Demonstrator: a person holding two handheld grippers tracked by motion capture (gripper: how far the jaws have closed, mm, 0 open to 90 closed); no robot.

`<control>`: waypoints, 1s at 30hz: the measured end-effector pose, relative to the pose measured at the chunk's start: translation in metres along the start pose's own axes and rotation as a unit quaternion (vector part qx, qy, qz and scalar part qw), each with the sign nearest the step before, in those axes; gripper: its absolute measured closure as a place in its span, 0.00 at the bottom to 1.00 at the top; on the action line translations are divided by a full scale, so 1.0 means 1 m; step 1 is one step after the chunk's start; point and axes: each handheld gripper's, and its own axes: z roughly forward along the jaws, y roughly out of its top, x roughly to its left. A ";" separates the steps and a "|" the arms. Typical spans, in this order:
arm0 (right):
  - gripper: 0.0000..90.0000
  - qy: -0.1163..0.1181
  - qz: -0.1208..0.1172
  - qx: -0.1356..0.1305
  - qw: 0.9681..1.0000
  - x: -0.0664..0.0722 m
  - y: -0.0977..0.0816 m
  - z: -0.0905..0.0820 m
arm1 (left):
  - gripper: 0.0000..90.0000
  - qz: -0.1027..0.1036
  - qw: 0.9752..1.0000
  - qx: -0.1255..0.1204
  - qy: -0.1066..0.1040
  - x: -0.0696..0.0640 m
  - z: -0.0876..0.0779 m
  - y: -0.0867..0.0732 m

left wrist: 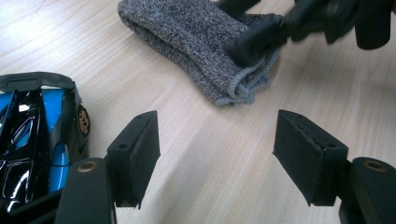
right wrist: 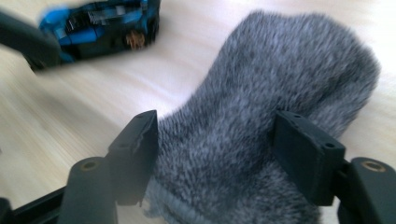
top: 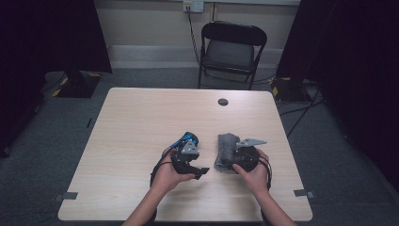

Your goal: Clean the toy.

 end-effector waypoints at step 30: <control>0.30 -0.044 -0.002 0.007 0.999 -0.016 -0.015 0.002 | 0.18 -0.045 0.991 0.008 0.123 0.075 -0.010 0.004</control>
